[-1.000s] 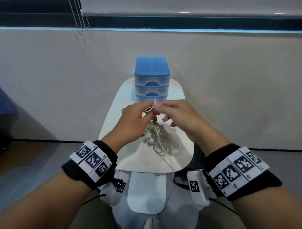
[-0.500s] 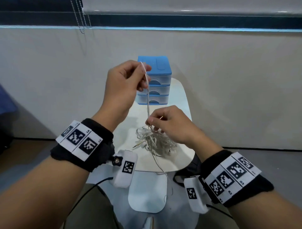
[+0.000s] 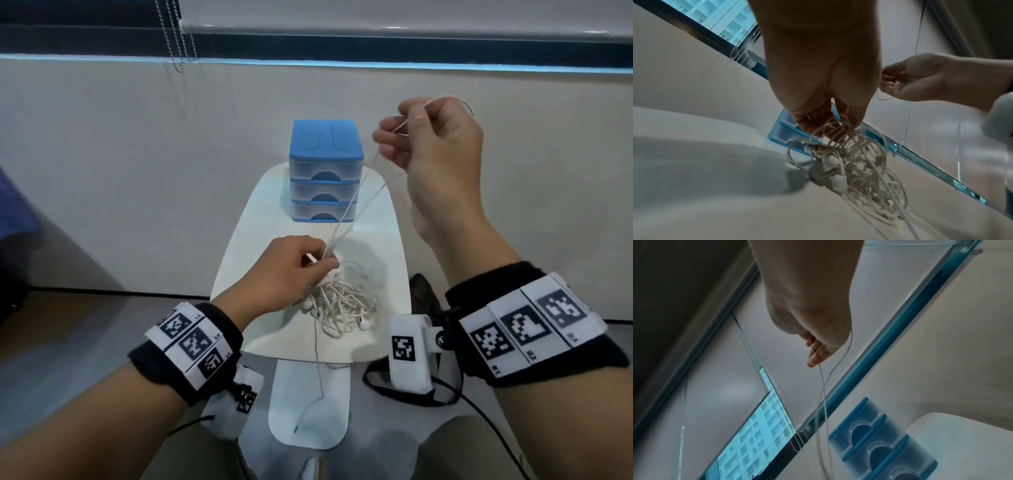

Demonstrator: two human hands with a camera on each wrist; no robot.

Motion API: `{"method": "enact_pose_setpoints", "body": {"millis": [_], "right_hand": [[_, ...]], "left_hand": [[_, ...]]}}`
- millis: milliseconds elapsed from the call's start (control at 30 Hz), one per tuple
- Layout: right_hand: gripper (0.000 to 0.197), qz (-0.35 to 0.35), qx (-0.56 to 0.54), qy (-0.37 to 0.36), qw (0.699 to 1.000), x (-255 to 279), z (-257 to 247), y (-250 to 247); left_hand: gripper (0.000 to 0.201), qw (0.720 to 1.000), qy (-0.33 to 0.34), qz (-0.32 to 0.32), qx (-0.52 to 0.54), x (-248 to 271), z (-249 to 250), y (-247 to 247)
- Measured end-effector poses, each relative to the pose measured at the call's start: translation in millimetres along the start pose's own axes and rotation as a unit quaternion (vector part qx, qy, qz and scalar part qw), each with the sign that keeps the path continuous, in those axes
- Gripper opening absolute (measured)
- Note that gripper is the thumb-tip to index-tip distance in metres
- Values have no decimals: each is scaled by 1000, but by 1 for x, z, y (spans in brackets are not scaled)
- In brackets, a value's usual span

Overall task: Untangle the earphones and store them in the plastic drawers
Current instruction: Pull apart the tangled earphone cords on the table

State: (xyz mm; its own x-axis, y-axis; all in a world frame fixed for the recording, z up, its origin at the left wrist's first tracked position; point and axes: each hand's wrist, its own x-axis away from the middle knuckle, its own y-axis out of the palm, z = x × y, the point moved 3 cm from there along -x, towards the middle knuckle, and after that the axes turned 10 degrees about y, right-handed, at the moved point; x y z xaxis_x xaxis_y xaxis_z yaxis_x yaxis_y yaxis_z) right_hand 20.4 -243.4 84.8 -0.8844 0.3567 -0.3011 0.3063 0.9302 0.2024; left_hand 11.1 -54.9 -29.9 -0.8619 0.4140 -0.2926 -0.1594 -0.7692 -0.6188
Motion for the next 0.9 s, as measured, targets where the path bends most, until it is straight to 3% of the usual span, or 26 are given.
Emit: {"method": "enact_pose_setpoints", "body": {"millis": [67,133,200,267,333,467,567,633,700,800,900], "right_hand": [[17,29,29,-5,999,-4,14,-11],[6,30,126,27,991,-5,37,-19],[17,-29,211,118,970,-2,59,-20],[26,-110,190,231,948,9,78,-13],[28,-160,159,281,933,24,82,-5],[43,-175,193,255,931,38,75,-2],[64,-236,273,179,915,48,62,0],[49,-276,342,113,891,58,52,6],[47,-280,379,67,880,59,50,13],[37,-234,362,50,901,49,51,17],[34,-166,301,47,938,36,39,9]], "left_hand": [[18,1000,-5,7,-26,-3,-1,-8],[14,999,5,7,-34,-7,6,-18],[10,999,27,7,-45,-11,18,-28],[17,998,48,24,-40,-18,30,-38],[31,996,56,71,-9,-26,38,-48],[27,984,75,162,30,-37,54,-66],[24,967,87,216,100,-48,68,-79],[23,955,97,235,154,-53,78,-82],[24,946,111,237,192,-57,85,-82],[25,936,126,234,230,-55,84,-78],[28,941,94,239,220,-43,61,-71]]}}
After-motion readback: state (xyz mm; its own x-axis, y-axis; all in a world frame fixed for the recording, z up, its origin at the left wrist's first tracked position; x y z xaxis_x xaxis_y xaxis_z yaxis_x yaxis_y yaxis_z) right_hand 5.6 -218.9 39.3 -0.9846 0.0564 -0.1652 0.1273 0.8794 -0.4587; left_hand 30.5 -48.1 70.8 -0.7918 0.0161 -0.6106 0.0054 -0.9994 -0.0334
